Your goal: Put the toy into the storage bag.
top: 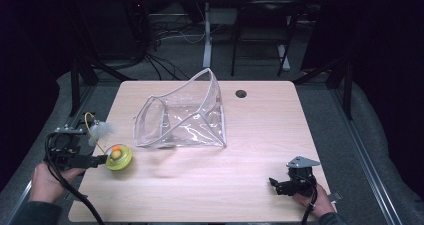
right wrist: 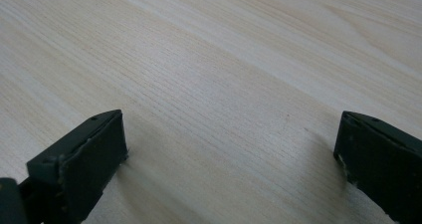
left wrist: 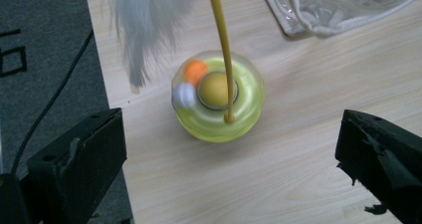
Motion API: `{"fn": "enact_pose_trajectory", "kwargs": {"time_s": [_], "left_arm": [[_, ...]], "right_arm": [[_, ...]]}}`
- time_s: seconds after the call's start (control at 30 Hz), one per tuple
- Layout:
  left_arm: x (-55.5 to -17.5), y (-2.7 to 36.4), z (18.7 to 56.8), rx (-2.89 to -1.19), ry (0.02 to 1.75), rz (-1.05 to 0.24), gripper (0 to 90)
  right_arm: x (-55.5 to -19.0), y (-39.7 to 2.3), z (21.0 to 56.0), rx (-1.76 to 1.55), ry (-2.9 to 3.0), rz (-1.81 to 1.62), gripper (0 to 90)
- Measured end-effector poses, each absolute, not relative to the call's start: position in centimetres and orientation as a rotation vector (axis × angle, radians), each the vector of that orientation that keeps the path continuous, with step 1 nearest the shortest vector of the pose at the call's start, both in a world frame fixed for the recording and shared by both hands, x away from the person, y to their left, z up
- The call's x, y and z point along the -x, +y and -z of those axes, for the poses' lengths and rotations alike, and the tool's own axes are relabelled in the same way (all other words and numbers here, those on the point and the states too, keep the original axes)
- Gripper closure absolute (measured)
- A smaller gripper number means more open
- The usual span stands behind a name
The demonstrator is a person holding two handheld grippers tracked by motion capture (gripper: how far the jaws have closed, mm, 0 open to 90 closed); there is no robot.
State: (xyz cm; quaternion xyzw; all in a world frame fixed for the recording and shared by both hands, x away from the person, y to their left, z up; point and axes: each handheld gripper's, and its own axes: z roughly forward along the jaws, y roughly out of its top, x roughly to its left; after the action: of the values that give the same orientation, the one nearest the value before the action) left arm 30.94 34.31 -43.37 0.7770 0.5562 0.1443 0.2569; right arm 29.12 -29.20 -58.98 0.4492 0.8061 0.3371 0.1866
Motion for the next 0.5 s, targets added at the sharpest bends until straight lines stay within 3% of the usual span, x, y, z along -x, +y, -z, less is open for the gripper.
{"fn": "enact_pose_trajectory", "kwargs": {"time_s": [0.2, 0.33, 0.5], "left_arm": [[-32.3, 34.5, 42.0, -2.094, 1.504, -0.33, 1.1], [-33.0, 34.5, 40.8, -2.1, 1.516, -0.319, 22.3], [-33.9, 34.7, 39.7, -2.094, 1.532, -0.29, 32.0]], "right_arm": [[-29.1, -29.2, 59.0, -1.264, 2.27, -0.944, 0.0], [-29.1, -29.2, 59.0, -1.265, 2.268, -0.948, 0.0], [-29.1, -29.2, 59.0, -1.265, 2.269, -0.948, 0.0]]}}
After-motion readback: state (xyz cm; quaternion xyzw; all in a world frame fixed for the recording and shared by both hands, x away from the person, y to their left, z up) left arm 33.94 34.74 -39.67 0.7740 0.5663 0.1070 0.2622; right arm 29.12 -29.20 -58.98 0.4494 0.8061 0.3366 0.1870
